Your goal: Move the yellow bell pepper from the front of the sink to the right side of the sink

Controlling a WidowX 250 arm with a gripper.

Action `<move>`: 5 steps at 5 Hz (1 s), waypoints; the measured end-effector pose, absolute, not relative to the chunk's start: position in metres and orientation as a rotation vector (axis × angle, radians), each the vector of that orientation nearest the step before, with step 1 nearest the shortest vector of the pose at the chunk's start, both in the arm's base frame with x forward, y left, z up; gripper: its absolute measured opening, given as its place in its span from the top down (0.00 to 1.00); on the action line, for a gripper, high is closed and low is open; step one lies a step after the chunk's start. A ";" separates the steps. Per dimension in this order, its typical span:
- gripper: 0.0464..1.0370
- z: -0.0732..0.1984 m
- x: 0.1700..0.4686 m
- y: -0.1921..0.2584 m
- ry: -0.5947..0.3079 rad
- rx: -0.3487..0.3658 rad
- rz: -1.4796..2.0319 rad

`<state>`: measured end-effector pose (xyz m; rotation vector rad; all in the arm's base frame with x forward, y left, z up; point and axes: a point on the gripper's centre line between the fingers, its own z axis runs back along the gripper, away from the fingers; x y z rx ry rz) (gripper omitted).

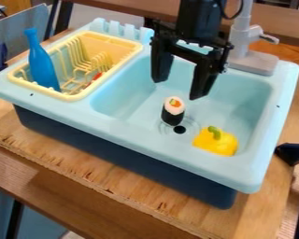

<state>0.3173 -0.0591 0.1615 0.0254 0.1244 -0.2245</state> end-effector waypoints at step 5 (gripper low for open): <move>0.04 0.134 0.301 -0.114 0.070 -0.058 -0.333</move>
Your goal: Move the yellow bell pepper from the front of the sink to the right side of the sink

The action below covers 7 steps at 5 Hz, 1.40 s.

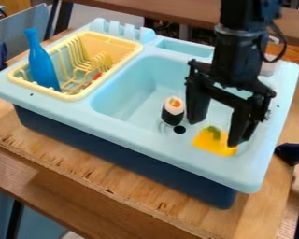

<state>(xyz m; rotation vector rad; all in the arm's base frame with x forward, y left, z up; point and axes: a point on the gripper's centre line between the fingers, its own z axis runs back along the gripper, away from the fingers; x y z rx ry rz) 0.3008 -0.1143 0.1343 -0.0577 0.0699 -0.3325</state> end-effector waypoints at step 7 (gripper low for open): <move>0.98 0.167 0.320 -0.105 0.080 0.004 -0.405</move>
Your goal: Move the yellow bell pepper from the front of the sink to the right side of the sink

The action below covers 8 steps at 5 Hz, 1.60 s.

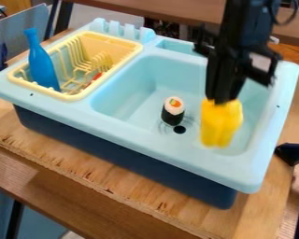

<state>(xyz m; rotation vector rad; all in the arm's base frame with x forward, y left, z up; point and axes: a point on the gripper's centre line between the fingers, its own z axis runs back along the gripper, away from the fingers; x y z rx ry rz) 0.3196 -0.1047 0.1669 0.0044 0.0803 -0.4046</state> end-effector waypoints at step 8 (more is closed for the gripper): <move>0.98 0.134 0.403 -0.114 0.080 -0.073 -0.431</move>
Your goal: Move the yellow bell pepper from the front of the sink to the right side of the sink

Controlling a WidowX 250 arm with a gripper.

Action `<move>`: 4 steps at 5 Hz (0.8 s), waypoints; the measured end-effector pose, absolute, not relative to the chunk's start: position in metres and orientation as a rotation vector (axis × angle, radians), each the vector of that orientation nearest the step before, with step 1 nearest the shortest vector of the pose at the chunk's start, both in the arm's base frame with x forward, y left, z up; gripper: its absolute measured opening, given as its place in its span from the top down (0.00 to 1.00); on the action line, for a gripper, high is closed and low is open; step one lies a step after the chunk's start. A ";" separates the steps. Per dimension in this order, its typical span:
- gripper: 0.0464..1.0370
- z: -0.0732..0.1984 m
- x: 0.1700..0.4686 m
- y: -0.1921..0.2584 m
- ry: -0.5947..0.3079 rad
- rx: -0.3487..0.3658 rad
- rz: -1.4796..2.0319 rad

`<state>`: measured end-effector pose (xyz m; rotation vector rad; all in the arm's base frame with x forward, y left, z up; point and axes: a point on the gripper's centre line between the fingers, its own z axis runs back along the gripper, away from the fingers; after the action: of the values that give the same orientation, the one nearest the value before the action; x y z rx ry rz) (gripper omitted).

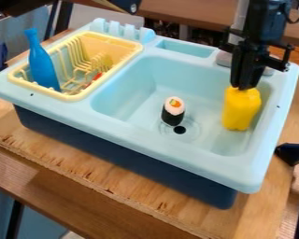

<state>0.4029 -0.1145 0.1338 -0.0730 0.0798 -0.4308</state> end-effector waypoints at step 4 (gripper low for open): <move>0.19 0.185 0.379 -0.103 0.013 -0.039 -0.377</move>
<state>0.3794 -0.1028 0.1846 -0.0392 0.0133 -0.3766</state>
